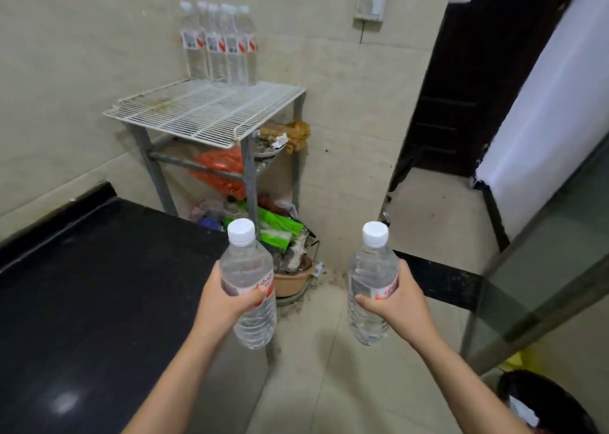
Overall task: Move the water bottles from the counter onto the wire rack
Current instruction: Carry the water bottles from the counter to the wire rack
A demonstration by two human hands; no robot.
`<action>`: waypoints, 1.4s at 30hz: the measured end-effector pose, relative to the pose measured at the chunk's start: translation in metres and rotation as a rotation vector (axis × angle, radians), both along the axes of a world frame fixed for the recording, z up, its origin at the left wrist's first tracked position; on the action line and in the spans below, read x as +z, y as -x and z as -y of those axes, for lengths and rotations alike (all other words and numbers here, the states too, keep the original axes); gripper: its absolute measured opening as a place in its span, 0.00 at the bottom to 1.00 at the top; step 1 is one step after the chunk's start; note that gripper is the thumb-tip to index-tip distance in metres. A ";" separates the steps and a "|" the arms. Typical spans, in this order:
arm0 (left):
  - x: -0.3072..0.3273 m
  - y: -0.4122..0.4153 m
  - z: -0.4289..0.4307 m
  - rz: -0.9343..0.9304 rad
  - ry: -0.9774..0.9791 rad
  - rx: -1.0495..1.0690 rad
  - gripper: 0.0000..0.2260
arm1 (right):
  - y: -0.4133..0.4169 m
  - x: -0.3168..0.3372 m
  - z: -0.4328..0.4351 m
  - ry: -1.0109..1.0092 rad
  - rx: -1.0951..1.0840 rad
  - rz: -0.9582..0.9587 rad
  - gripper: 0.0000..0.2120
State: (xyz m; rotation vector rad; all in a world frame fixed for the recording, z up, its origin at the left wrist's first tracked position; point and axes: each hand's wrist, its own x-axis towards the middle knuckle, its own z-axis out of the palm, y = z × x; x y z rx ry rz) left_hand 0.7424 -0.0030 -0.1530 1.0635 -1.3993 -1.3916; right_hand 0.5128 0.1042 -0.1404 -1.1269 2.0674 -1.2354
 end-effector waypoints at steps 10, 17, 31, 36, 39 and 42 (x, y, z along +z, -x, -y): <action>0.038 0.096 0.064 -0.141 0.117 0.047 0.34 | 0.107 0.040 0.067 0.181 0.087 0.089 0.28; 0.080 0.137 0.149 -0.356 0.212 0.035 0.39 | 0.154 0.078 0.161 0.319 0.160 0.059 0.30; 0.119 0.221 0.336 -0.580 0.293 0.069 0.33 | 0.233 0.105 0.371 0.340 0.293 0.165 0.31; 0.141 0.202 0.366 -0.557 0.383 0.173 0.27 | 0.236 0.101 0.431 0.431 0.344 0.180 0.28; 0.157 0.191 0.381 -0.484 0.432 0.298 0.32 | 0.232 0.112 0.477 0.509 0.449 0.202 0.30; 0.166 0.186 0.390 -0.421 0.476 0.432 0.29 | 0.223 0.129 0.523 0.545 0.572 0.250 0.34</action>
